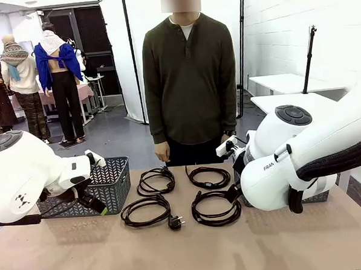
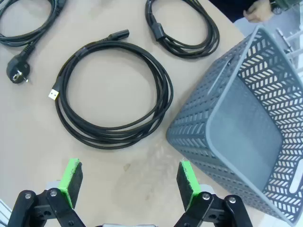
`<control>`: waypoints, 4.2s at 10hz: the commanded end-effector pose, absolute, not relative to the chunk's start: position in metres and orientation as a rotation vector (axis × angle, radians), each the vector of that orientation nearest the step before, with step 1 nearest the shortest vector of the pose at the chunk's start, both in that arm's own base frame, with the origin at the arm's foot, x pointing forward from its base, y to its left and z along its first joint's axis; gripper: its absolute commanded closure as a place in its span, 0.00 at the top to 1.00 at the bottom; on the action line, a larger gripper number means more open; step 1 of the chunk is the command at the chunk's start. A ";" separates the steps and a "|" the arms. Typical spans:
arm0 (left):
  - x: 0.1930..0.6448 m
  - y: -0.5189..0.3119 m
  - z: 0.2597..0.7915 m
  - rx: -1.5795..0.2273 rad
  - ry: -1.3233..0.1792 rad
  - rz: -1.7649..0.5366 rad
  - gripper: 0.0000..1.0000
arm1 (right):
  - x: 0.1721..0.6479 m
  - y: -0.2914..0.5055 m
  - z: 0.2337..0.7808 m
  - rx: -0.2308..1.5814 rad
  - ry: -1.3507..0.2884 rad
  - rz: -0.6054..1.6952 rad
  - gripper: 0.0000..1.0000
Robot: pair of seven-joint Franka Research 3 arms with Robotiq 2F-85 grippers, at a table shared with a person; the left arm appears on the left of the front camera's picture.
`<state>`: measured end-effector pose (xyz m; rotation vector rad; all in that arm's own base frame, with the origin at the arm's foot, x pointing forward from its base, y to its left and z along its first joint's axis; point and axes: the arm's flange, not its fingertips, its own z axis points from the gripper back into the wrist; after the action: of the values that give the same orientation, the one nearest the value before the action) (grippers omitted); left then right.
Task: Organize the cables according to human instructions.
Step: Pick up a bundle of cables and place it in the basket indicated by the human.
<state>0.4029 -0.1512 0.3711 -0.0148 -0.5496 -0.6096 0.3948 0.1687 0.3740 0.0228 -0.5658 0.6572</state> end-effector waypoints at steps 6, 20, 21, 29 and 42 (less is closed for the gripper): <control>0.403 -0.151 0.371 -0.015 -0.550 -0.610 1.00 | 0.395 0.169 0.374 0.023 -0.566 0.657 1.00; 0.393 -0.146 0.418 -0.062 -0.637 -0.807 1.00 | 0.392 0.134 0.431 0.125 -0.558 0.858 1.00; 0.394 -0.142 0.428 -0.092 -0.630 -0.845 1.00 | 0.393 0.128 0.440 0.181 -0.557 0.900 1.00; 0.391 -0.111 0.493 -0.240 -0.623 -1.051 1.00 | 0.396 0.078 0.481 0.436 -0.625 1.112 1.00; 0.386 -0.115 0.495 -0.225 -0.628 -1.035 1.00 | 0.390 0.082 0.486 0.420 -0.605 1.082 1.00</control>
<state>0.3839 -0.1173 0.4981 -0.2080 -0.6284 -1.0196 0.3849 0.0815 0.4889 0.3994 -0.5857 1.0625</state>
